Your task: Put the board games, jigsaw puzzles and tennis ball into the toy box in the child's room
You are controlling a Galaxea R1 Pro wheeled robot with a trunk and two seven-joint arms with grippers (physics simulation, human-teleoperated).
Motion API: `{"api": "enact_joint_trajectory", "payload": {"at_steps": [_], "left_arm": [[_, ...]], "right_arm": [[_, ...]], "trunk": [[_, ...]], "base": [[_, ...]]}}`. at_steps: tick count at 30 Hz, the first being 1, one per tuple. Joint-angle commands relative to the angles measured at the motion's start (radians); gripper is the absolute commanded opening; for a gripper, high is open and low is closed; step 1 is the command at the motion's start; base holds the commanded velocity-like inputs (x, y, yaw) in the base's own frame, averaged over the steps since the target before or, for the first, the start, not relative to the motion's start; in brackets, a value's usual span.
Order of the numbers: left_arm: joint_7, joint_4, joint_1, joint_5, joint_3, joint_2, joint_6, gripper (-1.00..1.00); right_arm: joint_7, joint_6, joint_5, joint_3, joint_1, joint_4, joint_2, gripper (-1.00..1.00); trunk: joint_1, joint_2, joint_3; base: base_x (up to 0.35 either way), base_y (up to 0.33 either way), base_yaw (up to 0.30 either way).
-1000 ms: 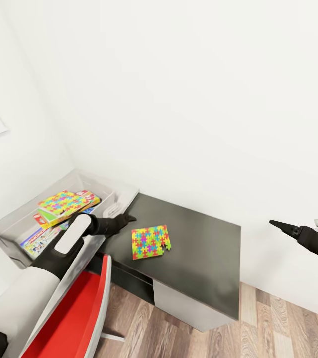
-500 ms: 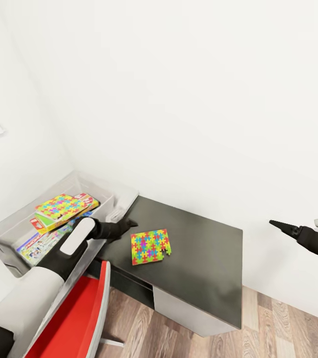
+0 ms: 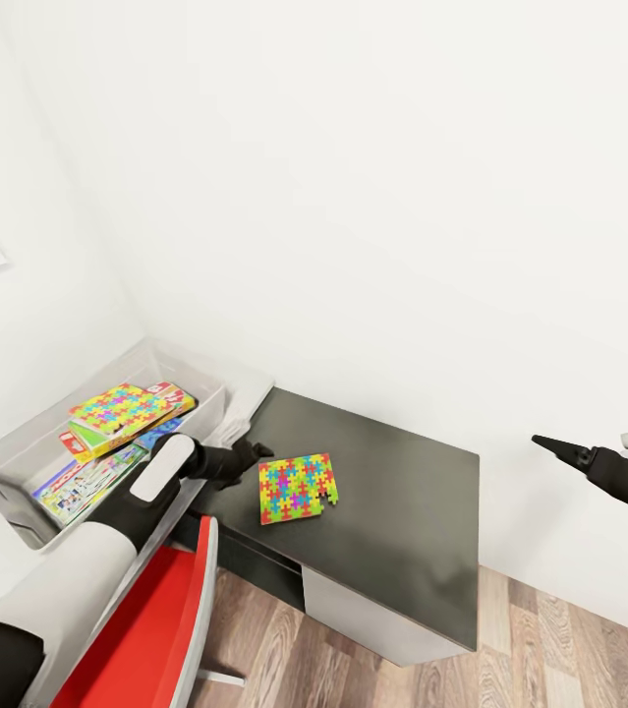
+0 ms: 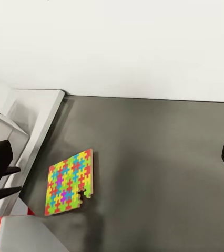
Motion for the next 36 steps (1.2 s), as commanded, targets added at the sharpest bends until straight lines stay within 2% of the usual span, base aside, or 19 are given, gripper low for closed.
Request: {"api": "enact_joint_trajectory", "payload": {"at_steps": [1,7,10,14,17,29,36], "left_arm": [[0.009,0.002,-0.002,0.011,-0.003,0.001,-0.001,1.00],[0.009,0.010,-0.020,0.012,0.000,0.005,-0.001,1.00],[0.009,0.025,-0.049,0.014,0.003,0.010,-0.001,1.00],[0.009,0.124,-0.111,0.013,0.002,0.004,-0.002,1.00],[0.008,0.159,-0.129,0.013,0.000,0.002,-0.003,1.00],[-0.026,0.253,-0.151,0.011,-0.005,-0.003,-0.005,1.00],[-0.061,0.282,-0.160,0.011,-0.005,-0.018,-0.007,1.00]], "right_arm": [[0.010,0.004,0.009,-0.001,-0.001,0.000,0.000,1.00],[0.010,0.004,0.009,-0.002,0.000,0.000,-0.001,1.00],[0.010,0.004,0.009,-0.002,0.000,0.000,-0.001,1.00],[0.010,0.004,0.009,-0.002,0.000,0.000,-0.002,1.00],[0.010,0.004,0.009,-0.002,0.000,0.000,-0.002,1.00],[0.010,0.004,0.009,-0.004,0.000,0.000,-0.006,1.00],[0.010,0.004,0.009,-0.004,0.000,0.000,-0.007,1.00]], "trunk": [[0.001,-0.002,-0.002],[0.001,-0.002,-0.002],[0.001,-0.002,-0.002],[0.001,-0.002,-0.002],[0.001,-0.002,-0.002],[0.001,-0.002,-0.002],[0.001,-0.002,-0.002]], "base": [[0.000,0.000,0.000],[0.000,0.000,0.000],[0.000,0.000,0.000],[0.000,0.000,0.000],[0.000,0.000,0.000],[0.000,0.000,-0.005],[0.000,0.000,-0.150]]}}
